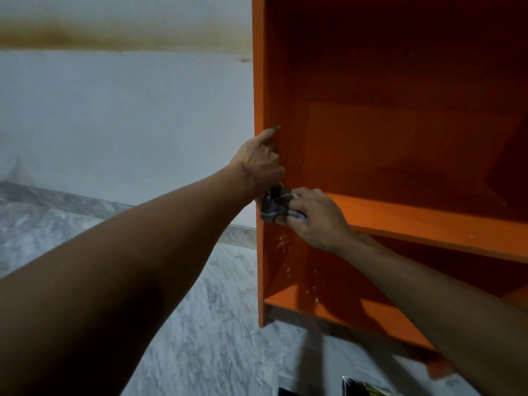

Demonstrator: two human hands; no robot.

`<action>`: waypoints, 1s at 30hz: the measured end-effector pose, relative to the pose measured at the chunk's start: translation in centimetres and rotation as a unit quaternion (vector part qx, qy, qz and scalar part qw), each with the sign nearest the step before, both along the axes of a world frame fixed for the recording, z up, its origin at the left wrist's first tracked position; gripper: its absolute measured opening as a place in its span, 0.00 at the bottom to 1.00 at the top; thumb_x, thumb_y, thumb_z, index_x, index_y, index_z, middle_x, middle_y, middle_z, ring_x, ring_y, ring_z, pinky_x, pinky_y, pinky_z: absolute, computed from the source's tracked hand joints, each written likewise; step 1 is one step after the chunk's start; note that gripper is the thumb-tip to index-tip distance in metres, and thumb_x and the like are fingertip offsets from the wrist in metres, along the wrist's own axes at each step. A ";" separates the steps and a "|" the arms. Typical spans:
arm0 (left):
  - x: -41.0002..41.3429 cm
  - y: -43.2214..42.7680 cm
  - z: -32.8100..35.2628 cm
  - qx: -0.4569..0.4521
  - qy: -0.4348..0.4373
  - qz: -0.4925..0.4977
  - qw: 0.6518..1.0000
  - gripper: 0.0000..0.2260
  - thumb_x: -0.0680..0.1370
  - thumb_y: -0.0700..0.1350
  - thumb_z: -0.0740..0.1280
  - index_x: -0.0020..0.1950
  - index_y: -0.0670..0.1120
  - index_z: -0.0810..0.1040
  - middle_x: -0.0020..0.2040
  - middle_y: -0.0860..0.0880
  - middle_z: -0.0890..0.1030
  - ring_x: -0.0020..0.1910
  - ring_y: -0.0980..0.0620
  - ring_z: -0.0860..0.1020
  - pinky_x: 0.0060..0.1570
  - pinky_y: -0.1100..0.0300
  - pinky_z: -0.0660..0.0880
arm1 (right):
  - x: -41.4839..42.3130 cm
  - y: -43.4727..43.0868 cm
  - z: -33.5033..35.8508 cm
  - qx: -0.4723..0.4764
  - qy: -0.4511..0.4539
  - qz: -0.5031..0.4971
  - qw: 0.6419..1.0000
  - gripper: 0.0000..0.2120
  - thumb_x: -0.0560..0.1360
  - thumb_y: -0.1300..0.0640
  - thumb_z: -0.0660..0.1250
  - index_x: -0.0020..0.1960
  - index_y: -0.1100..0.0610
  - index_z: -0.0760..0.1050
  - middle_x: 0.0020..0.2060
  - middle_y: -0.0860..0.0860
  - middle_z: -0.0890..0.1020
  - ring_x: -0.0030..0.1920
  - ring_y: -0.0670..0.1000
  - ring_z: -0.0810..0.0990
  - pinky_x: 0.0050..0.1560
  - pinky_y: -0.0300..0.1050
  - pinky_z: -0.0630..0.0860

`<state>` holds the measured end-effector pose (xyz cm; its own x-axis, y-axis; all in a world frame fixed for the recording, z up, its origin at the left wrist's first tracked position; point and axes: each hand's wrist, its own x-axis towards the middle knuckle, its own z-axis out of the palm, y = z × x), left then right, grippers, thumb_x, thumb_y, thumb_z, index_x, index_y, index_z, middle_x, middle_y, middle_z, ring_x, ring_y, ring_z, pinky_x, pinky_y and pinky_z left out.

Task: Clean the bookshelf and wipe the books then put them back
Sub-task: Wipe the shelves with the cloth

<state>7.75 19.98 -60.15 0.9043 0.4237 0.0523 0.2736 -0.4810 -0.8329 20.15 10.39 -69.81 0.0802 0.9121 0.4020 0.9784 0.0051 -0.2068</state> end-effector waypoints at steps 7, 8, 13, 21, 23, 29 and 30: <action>-0.7 0.0 -0.5 0.023 -0.014 -0.015 1.000 0.20 0.77 0.56 0.68 0.66 0.50 0.76 0.69 0.44 0.75 0.75 0.43 0.63 0.76 0.44 0.45 | -1.0 -5.4 -1.1 -0.091 -0.037 0.132 0.986 0.10 0.75 0.48 0.64 0.55 0.45 0.79 0.60 0.45 0.74 0.53 0.45 0.68 0.53 0.45 0.65; -0.7 0.1 -0.6 0.023 -0.017 -0.018 0.999 0.18 0.77 0.55 0.68 0.65 0.50 0.76 0.68 0.44 0.76 0.75 0.43 0.64 0.76 0.45 0.45 | -0.9 -6.0 -0.9 -0.076 -0.024 0.123 0.989 0.12 0.76 0.48 0.64 0.57 0.44 0.79 0.62 0.45 0.74 0.55 0.46 0.68 0.55 0.46 0.66; -0.7 0.3 -0.5 0.012 -0.027 -0.031 0.999 0.16 0.76 0.56 0.68 0.59 0.49 0.79 0.62 0.47 0.79 0.70 0.45 0.69 0.73 0.48 0.52 | 0.0 -4.9 1.9 0.075 -0.017 0.012 0.997 0.19 0.74 0.42 0.60 0.60 0.47 0.78 0.59 0.50 0.77 0.54 0.55 0.74 0.51 0.53 0.71; -0.7 0.1 -0.2 0.014 -0.024 -0.024 0.999 0.22 0.73 0.61 0.69 0.61 0.50 0.78 0.62 0.48 0.78 0.69 0.46 0.70 0.71 0.49 0.56 | -3.7 -0.6 -0.2 -0.081 -0.133 -0.134 0.979 0.24 0.80 0.38 0.49 0.75 0.41 0.59 0.77 0.57 0.53 0.75 0.62 0.51 0.68 0.72 0.47; -0.6 -0.2 -0.3 0.021 -0.026 -0.016 0.999 0.22 0.73 0.61 0.69 0.62 0.50 0.78 0.63 0.49 0.78 0.69 0.46 0.70 0.72 0.49 0.56 | -4.0 -0.2 -1.2 -0.040 -0.170 -0.157 0.972 0.21 0.82 0.41 0.51 0.75 0.40 0.60 0.76 0.59 0.55 0.75 0.64 0.52 0.66 0.76 0.43; -0.9 -1.4 -1.5 0.005 -0.058 -0.026 0.998 0.14 0.77 0.55 0.67 0.58 0.50 0.78 0.63 0.47 0.79 0.68 0.46 0.71 0.73 0.49 0.54 | -4.0 -0.1 -2.0 0.034 -0.193 -0.173 0.965 0.15 0.76 0.48 0.65 0.61 0.48 0.79 0.68 0.59 0.71 0.68 0.64 0.67 0.66 0.76 0.45; -1.1 -1.7 -2.0 -0.009 -0.070 -0.035 0.997 0.12 0.78 0.54 0.67 0.57 0.49 0.79 0.61 0.48 0.79 0.67 0.47 0.73 0.73 0.49 0.54 | -3.8 -0.3 -2.0 0.037 -0.192 -0.174 0.965 0.14 0.75 0.48 0.65 0.60 0.48 0.80 0.68 0.58 0.72 0.68 0.63 0.67 0.67 0.76 0.46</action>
